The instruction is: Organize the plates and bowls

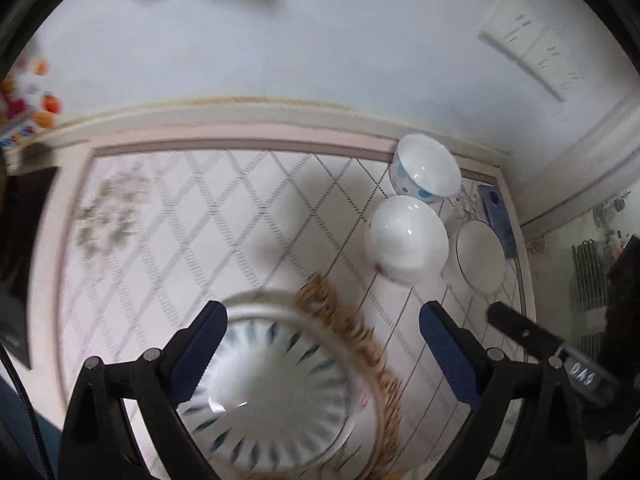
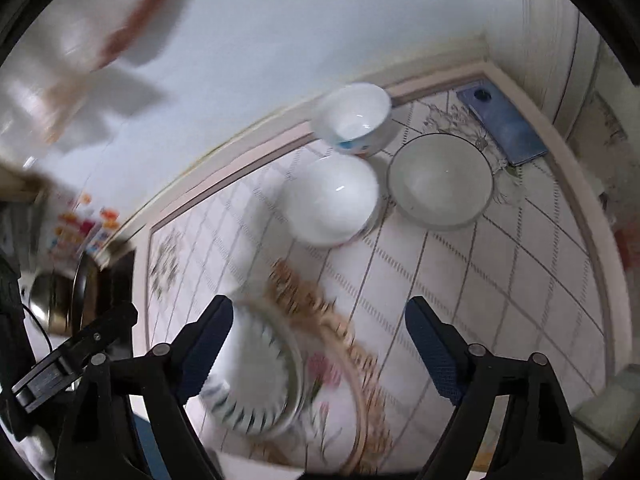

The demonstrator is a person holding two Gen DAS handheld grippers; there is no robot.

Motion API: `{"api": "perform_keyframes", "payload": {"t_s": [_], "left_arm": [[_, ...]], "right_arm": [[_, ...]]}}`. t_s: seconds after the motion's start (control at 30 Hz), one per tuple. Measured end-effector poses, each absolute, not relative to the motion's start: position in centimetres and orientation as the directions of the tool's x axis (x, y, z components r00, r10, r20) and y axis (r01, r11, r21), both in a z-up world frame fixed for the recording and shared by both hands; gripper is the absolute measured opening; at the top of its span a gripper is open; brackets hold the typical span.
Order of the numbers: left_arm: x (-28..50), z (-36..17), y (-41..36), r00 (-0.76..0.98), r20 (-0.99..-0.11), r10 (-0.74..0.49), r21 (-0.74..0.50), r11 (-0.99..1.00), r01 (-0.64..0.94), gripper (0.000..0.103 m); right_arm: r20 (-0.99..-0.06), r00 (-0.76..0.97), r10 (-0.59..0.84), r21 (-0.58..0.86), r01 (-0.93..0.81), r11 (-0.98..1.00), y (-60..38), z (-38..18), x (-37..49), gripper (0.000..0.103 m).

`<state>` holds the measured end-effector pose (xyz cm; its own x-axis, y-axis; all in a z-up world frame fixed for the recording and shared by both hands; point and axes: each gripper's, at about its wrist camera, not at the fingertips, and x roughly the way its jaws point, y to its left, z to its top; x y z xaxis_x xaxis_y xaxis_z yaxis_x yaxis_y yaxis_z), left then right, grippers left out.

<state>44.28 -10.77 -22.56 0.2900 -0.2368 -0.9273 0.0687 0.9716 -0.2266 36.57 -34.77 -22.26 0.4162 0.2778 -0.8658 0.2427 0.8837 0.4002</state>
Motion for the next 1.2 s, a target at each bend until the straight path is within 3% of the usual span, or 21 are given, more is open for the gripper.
{"api": "perform_keyframes", "payload": {"t_s": [0.17,0.33,0.4,0.47,0.57,0.87,1.2], "left_arm": [[50.5,-28.2,-14.2,0.182,-0.947,-0.266,-0.262,0.964,0.047,0.087],[53.5,-32.2,-16.9,0.093,-0.950,-0.299,-0.292,0.953,0.079,0.083],[54.2,-33.3,-17.9,0.068,-0.952,-0.300,-0.291,0.950,0.112,0.071],[54.7,-34.2,-18.7,0.039,-0.950,-0.310,-0.302,0.942,0.145,0.037],[54.6,-34.5,-18.9,0.050,-0.956,-0.290,-0.277,0.943,0.184,0.024],[50.6,-32.4,-18.0,0.076,-0.952,-0.295,-0.270,0.932,0.243,0.020],[40.5,-30.9,-18.5,0.028,-0.946,-0.322,-0.302,0.912,0.277,0.020]], "right_arm": [[-0.875,0.345,0.339,0.440,0.278,0.854,-37.1,-28.1,42.8,0.072],[-0.894,0.275,0.354,0.426,0.275,0.862,-36.9,-32.4,46.1,0.057],[-0.899,0.250,0.359,0.423,0.291,0.858,-36.7,-33.9,46.9,0.038],[-0.910,0.229,0.346,0.405,0.308,0.861,-36.5,-34.9,47.6,0.027],[-0.919,0.245,0.310,0.379,0.324,0.867,-36.1,-35.4,47.8,0.022],[-0.924,0.278,0.262,0.341,0.288,0.895,-34.6,-34.2,46.6,0.021],[-0.930,0.239,0.280,0.334,0.227,0.915,-35.0,-31.5,38.3,0.021]]}}
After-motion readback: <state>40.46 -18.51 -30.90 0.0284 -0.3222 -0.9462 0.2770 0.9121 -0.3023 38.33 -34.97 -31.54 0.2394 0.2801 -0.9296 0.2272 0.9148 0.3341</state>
